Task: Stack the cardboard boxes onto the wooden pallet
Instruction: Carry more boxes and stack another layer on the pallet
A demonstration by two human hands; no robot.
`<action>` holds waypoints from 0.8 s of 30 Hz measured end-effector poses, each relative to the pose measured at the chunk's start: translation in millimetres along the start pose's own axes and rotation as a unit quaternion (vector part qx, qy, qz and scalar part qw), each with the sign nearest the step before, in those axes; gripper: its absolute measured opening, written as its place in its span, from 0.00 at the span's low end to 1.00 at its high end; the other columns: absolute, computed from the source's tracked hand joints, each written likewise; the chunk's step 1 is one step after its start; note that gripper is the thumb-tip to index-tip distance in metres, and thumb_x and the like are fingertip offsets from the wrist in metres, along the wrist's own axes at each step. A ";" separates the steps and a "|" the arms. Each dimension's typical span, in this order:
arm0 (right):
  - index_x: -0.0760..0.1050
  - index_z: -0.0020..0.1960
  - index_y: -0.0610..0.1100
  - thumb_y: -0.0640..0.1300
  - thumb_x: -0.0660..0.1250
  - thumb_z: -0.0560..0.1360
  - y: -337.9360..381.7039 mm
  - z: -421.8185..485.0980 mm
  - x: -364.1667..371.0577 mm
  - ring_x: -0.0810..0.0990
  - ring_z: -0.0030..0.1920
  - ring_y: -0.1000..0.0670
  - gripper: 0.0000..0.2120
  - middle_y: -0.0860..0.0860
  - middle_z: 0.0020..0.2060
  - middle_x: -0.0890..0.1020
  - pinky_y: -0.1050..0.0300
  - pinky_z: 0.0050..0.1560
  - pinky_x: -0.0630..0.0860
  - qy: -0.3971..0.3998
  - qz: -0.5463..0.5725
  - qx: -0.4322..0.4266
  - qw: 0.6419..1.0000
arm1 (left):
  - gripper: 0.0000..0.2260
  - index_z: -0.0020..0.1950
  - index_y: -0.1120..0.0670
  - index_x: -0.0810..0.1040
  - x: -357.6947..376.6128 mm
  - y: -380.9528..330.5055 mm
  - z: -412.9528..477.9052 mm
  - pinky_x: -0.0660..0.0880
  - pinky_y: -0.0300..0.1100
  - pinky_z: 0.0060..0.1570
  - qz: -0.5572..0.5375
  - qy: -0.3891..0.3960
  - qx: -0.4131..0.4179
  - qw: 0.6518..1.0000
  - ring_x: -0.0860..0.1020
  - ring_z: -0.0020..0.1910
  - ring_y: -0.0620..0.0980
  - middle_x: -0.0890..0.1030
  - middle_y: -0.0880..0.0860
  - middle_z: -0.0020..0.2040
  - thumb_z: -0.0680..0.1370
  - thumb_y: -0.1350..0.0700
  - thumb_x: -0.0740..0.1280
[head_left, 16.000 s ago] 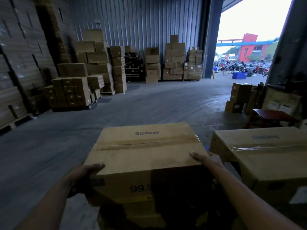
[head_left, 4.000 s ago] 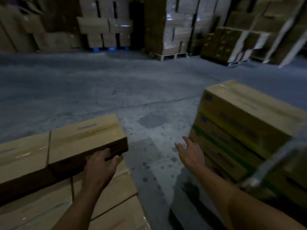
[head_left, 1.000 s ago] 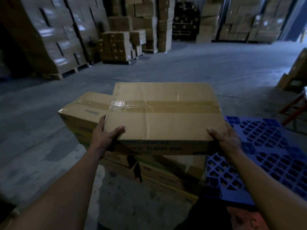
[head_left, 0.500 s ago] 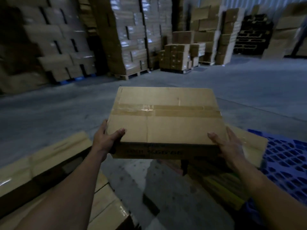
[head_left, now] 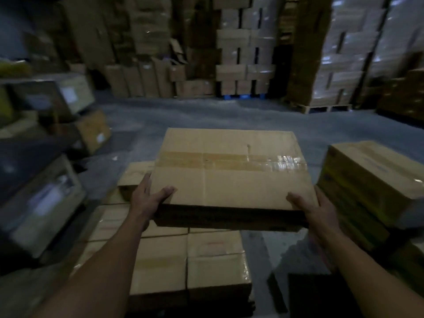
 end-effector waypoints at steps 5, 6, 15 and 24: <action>0.74 0.65 0.54 0.52 0.77 0.69 -29.4 -15.5 106.5 0.78 0.55 0.46 0.26 0.51 0.56 0.79 0.39 0.54 0.81 0.073 -0.007 0.018 0.997 | 0.35 0.75 0.52 0.69 -107.1 43.7 4.0 0.75 0.43 0.55 0.016 -0.073 -0.015 0.997 0.77 0.60 0.51 0.77 0.40 0.54 0.71 0.59 0.78; 0.73 0.65 0.54 0.52 0.77 0.70 -34.0 -18.1 131.3 0.78 0.54 0.48 0.26 0.54 0.54 0.78 0.40 0.53 0.81 0.081 -0.014 0.018 0.996 | 0.34 0.76 0.53 0.68 -126.0 52.6 10.0 0.73 0.41 0.54 0.019 -0.077 -0.016 0.997 0.75 0.60 0.48 0.76 0.41 0.57 0.72 0.60 0.77; 0.76 0.62 0.55 0.56 0.79 0.66 -100.2 -22.9 361.7 0.81 0.54 0.47 0.27 0.51 0.53 0.82 0.40 0.54 0.81 0.084 -0.031 0.053 0.995 | 0.39 0.74 0.46 0.71 -298.4 159.4 132.0 0.75 0.52 0.61 0.096 -0.075 -0.089 0.989 0.76 0.64 0.55 0.78 0.51 0.67 0.66 0.44 0.81; 0.79 0.59 0.55 0.50 0.79 0.68 -176.9 -32.0 487.8 0.83 0.52 0.52 0.21 0.56 0.49 0.86 0.43 0.56 0.81 0.071 -0.068 0.151 0.984 | 0.32 0.74 0.53 0.72 -376.3 266.0 222.4 0.73 0.44 0.57 0.113 -0.025 -0.180 0.977 0.78 0.60 0.53 0.80 0.55 0.65 0.71 0.57 0.78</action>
Point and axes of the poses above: each hand's wrist, its own z-axis towards the middle knuckle, its own x-axis out of the palm, y = z × x, the point moved 10 cm from there along z, towards the middle knuckle
